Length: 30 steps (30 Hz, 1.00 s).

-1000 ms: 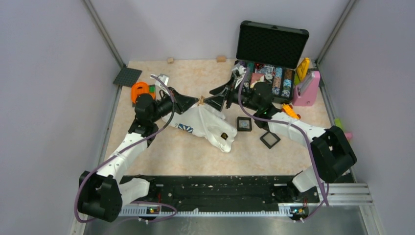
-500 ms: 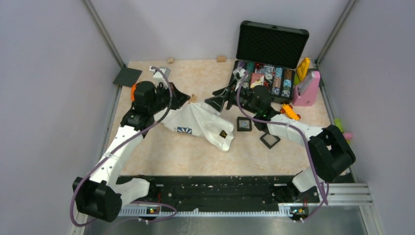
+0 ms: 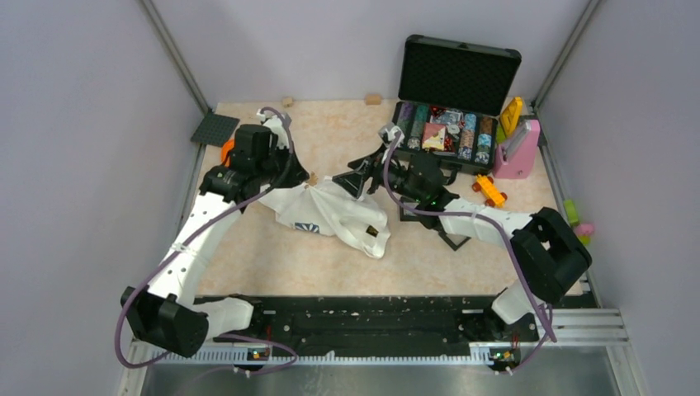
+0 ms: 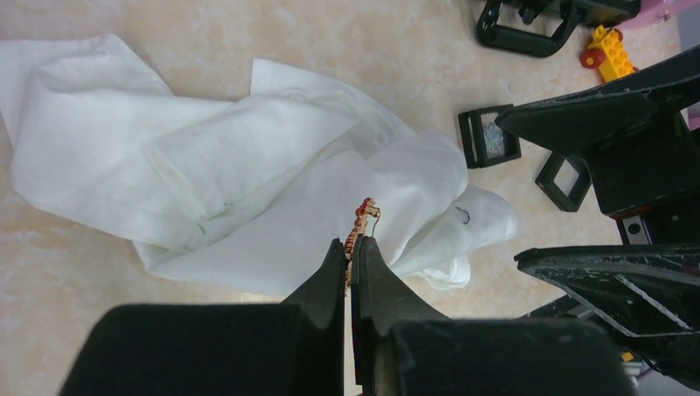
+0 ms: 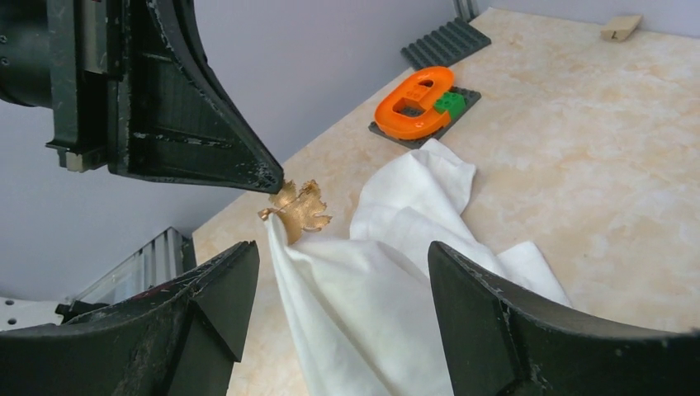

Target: Remove the brooch from the garment

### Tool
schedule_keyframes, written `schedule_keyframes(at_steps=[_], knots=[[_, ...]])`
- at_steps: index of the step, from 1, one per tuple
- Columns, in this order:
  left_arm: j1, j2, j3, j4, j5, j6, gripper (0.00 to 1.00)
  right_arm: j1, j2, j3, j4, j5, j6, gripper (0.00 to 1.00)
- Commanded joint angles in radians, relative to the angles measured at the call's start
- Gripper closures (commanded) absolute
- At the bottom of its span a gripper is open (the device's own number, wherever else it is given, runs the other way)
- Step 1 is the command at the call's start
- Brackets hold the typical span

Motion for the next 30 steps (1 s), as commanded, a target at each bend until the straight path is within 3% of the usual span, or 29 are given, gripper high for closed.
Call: schedule_keyframes(at_steps=[1,8,22,30], knots=[[0.000,0.033,0.053,-0.084,0.048,-0.020,1.00,0.015,0.021,-0.033,0.110,0.051,0.061,0.23],[0.000,0.077,0.101,-0.163,0.077,-0.042,1.00,0.083,0.055,-0.038,0.114,0.128,0.114,0.23],[0.028,0.075,0.048,-0.059,0.264,-0.083,1.00,0.121,0.120,-0.080,0.257,0.158,0.142,0.29],[0.034,0.088,0.033,-0.042,0.287,-0.090,1.00,0.120,0.110,-0.090,0.286,0.146,0.151,0.29]])
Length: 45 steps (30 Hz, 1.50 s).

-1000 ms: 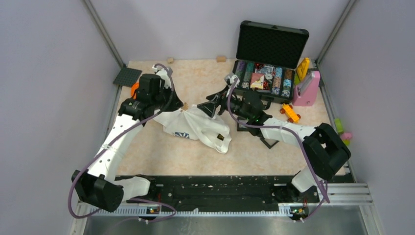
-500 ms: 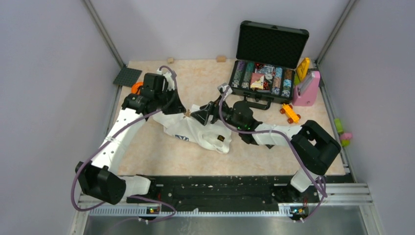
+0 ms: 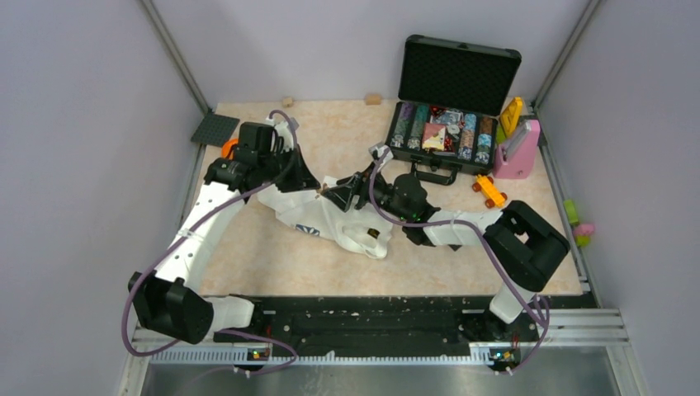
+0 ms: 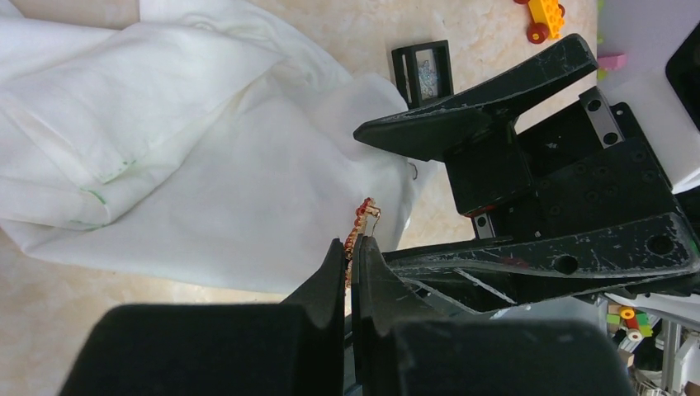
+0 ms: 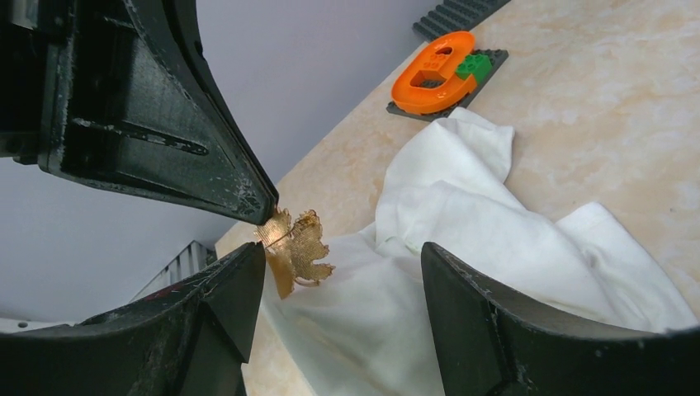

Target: Remove the brooch from the garment

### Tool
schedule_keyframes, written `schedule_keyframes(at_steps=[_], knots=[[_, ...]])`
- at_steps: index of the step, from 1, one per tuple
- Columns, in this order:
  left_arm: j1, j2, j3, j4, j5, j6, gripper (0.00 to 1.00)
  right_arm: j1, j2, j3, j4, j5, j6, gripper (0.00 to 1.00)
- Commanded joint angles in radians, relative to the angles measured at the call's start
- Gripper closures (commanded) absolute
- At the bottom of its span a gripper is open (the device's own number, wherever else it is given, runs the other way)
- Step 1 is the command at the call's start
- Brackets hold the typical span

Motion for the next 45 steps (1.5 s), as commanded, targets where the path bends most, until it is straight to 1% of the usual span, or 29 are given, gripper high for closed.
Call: schedule_keyframes(at_steps=[1,3,6,8,10,13,15,18,19,21,23,26,28,29,33,37,38,39,41,42,43,44,45], knots=[[0.006,0.004,-0.008,0.061,0.044,-0.017,1.00,0.013,-0.020,-0.010,0.091,-0.007,0.009,0.29],[0.008,0.005,-0.007,0.060,0.035,-0.015,1.00,0.014,-0.024,-0.011,0.081,-0.016,-0.002,0.29],[0.010,0.007,-0.003,0.054,0.022,-0.011,1.00,0.015,-0.038,-0.002,0.008,-0.032,-0.044,0.27],[0.010,0.008,0.001,0.048,0.011,-0.006,1.00,0.021,-0.050,-0.001,-0.069,-0.013,-0.089,0.25],[0.010,0.008,0.004,0.042,-0.001,0.000,1.00,0.027,-0.064,-0.023,-0.097,0.005,-0.124,0.24],[0.010,0.010,0.011,0.027,-0.034,0.011,1.00,0.029,-0.088,-0.058,-0.112,0.016,-0.173,0.24],[0.010,0.012,0.015,0.017,-0.049,0.017,1.00,0.041,-0.098,-0.061,-0.136,0.024,-0.229,0.27],[0.010,0.012,0.014,0.010,-0.066,0.027,1.00,0.053,-0.092,-0.033,-0.210,0.039,-0.270,0.40],[0.010,0.013,0.013,0.008,-0.075,0.029,1.00,0.053,-0.089,-0.023,-0.231,0.040,-0.270,0.45],[0.011,0.017,0.016,0.001,-0.086,0.036,1.00,0.054,-0.082,-0.006,-0.252,0.032,-0.276,0.62],[0.010,0.023,0.018,-0.007,-0.087,0.046,1.00,0.053,-0.080,0.007,-0.258,0.035,-0.278,0.75],[0.010,0.031,0.024,-0.032,-0.113,0.073,1.00,0.053,-0.081,0.029,-0.274,0.064,-0.282,0.88],[0.010,0.032,0.031,-0.057,-0.161,0.105,1.00,0.053,-0.082,0.052,-0.314,0.101,-0.284,0.97],[0.010,0.033,0.034,-0.068,-0.185,0.115,1.00,0.053,-0.081,0.063,-0.331,0.122,-0.284,1.00],[0.009,0.040,0.036,-0.083,-0.235,0.146,1.00,0.053,-0.076,0.097,-0.381,0.199,-0.285,1.00],[0.005,0.051,0.035,-0.080,-0.237,0.152,1.00,0.051,-0.064,0.120,-0.409,0.239,-0.283,1.00],[0.005,0.053,0.035,-0.079,-0.236,0.147,1.00,0.049,-0.063,0.123,-0.408,0.227,-0.282,1.00],[0.005,0.055,0.033,-0.076,-0.233,0.142,1.00,0.048,-0.062,0.125,-0.404,0.222,-0.284,0.91],[0.007,0.056,0.028,-0.061,-0.194,0.120,1.00,0.046,-0.066,0.124,-0.398,0.167,-0.277,0.52],[0.009,0.059,0.026,-0.054,-0.167,0.107,1.00,0.042,-0.069,0.122,-0.393,0.152,-0.260,0.40],[0.010,0.061,0.024,-0.046,-0.139,0.096,1.00,0.037,-0.075,0.117,-0.383,0.132,-0.246,0.33],[0.012,0.063,0.023,-0.036,-0.098,0.087,1.00,0.029,-0.081,0.107,-0.367,0.105,-0.222,0.30],[0.014,0.067,0.019,-0.028,-0.071,0.078,1.00,0.018,-0.088,0.092,-0.336,0.075,-0.195,0.29]])
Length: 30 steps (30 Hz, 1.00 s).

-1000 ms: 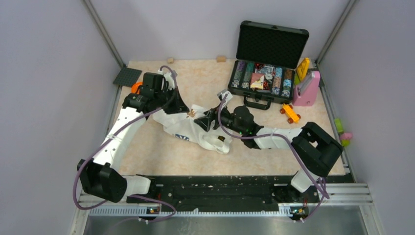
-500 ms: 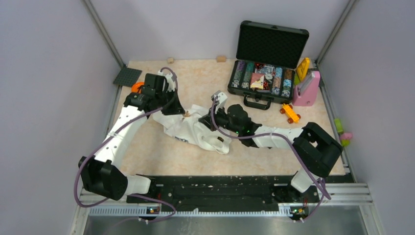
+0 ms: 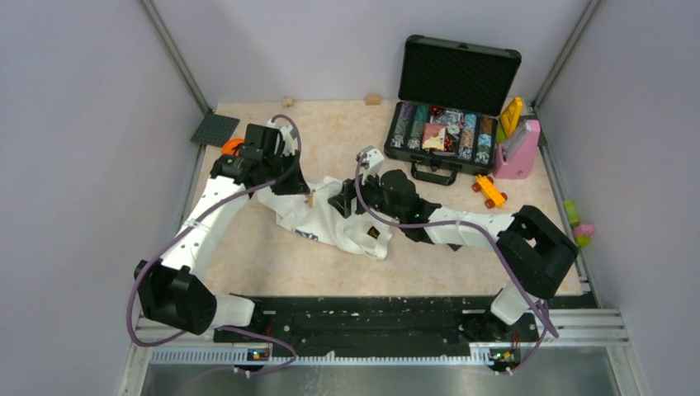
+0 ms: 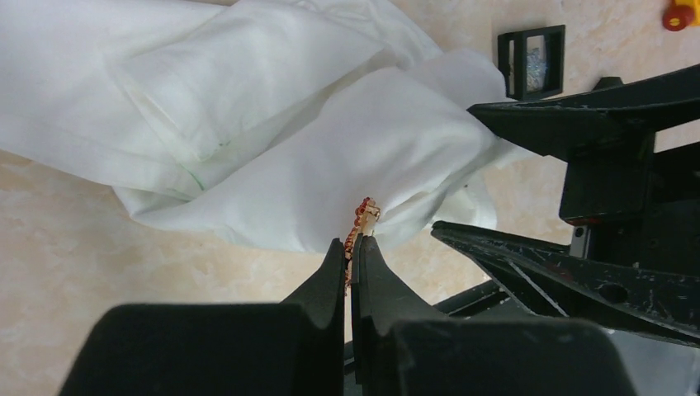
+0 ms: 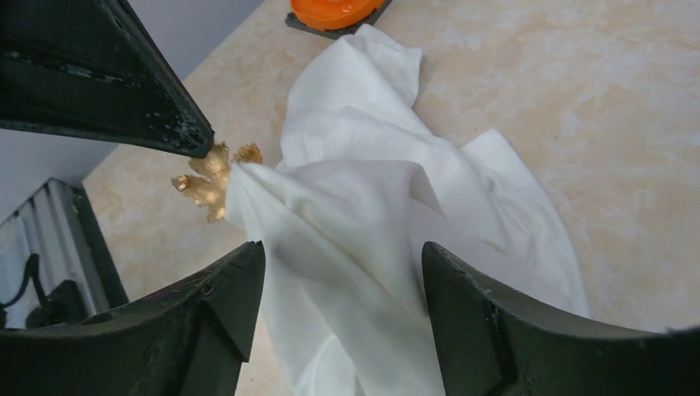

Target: Remove the brooch from the garment

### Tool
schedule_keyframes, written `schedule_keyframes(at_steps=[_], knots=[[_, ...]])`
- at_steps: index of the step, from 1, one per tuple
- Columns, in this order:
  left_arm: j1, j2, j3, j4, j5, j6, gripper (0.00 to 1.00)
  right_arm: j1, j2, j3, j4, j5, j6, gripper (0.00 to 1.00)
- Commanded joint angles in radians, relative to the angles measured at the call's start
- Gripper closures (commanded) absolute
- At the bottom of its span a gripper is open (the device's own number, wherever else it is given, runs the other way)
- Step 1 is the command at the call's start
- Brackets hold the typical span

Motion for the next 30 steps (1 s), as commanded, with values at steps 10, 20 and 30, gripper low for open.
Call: schedule_keyframes(at_steps=[10,20,30], knots=[[0.046,0.030,0.010,0.084,0.279,-0.111,1.00,-0.052,-0.009,-0.069,0.332,-0.156,0.382,0.18],[0.079,0.000,-0.048,0.189,0.399,-0.171,1.00,-0.031,0.005,-0.069,0.346,-0.079,0.404,0.20],[0.089,-0.002,-0.062,0.238,0.473,-0.201,1.00,-0.027,0.031,-0.071,0.341,-0.053,0.365,0.27]])
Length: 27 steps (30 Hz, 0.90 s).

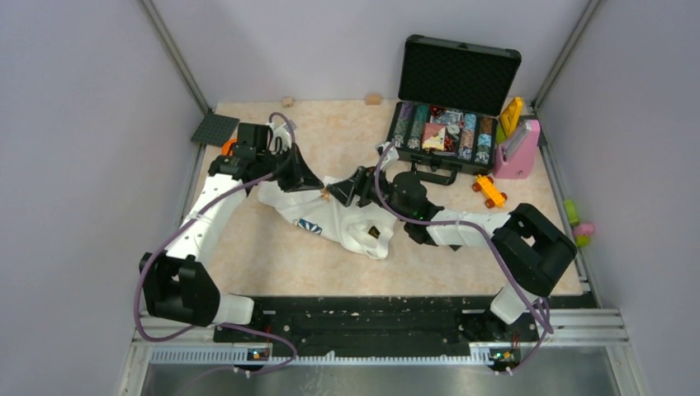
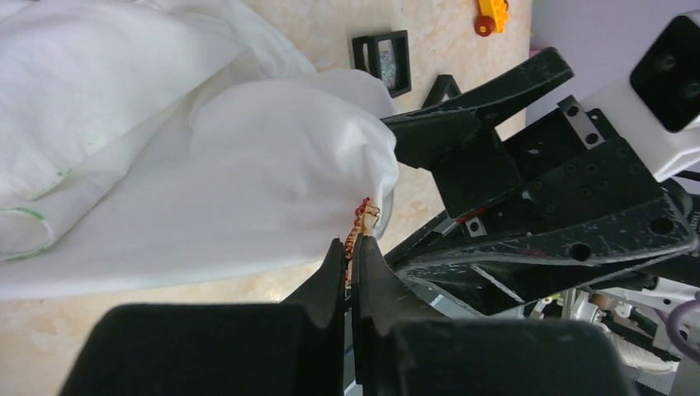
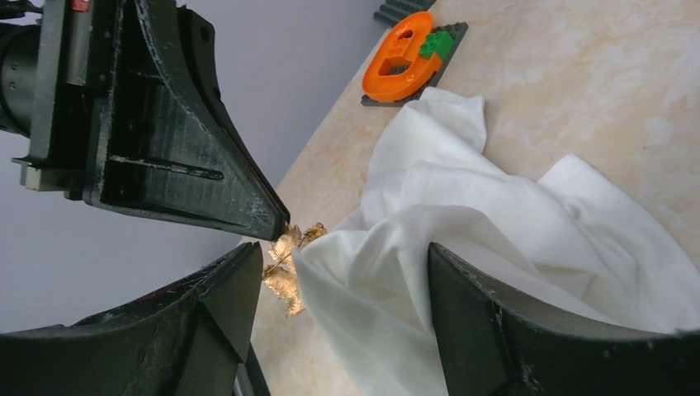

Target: Remove the brooch from the garment

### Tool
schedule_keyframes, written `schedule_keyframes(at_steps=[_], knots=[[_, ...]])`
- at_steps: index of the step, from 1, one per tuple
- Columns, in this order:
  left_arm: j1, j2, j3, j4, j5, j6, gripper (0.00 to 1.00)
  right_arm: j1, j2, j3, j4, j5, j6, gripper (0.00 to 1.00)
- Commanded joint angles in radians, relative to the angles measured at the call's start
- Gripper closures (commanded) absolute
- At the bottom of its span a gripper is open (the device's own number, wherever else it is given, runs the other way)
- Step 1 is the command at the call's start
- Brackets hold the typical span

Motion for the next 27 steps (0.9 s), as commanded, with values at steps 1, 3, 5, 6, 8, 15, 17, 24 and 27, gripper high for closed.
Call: schedule_keyframes(at_steps=[1,3,5,6,8,15,17,24,27], knots=[[0.003,-0.037,-0.014,0.087,0.087,-0.032,1.00,0.014,0.022,0.007,0.056,0.005,-0.020,0.27],[0.003,-0.033,-0.013,0.093,0.098,-0.035,1.00,0.017,0.027,0.011,0.057,0.004,-0.026,0.27],[0.003,-0.032,-0.010,0.098,0.102,-0.037,1.00,0.019,0.029,0.014,0.051,0.005,-0.035,0.28],[0.003,-0.031,-0.010,0.101,0.102,-0.037,1.00,0.018,0.030,0.016,0.046,0.008,-0.037,0.29],[0.003,-0.031,-0.009,0.103,0.105,-0.037,1.00,0.019,0.032,0.014,0.042,0.011,-0.045,0.31],[0.003,-0.030,-0.016,0.107,0.120,-0.036,1.00,0.019,0.042,-0.001,0.047,0.018,-0.070,0.35],[0.003,-0.031,-0.019,0.115,0.130,-0.041,1.00,0.020,0.047,0.002,0.041,0.019,-0.078,0.36],[0.003,-0.034,-0.035,0.157,0.149,-0.065,1.00,0.030,0.045,0.002,0.006,0.047,-0.138,0.37],[0.003,-0.034,-0.033,0.152,0.136,-0.056,1.00,0.030,0.033,-0.008,-0.002,0.057,-0.145,0.37]])
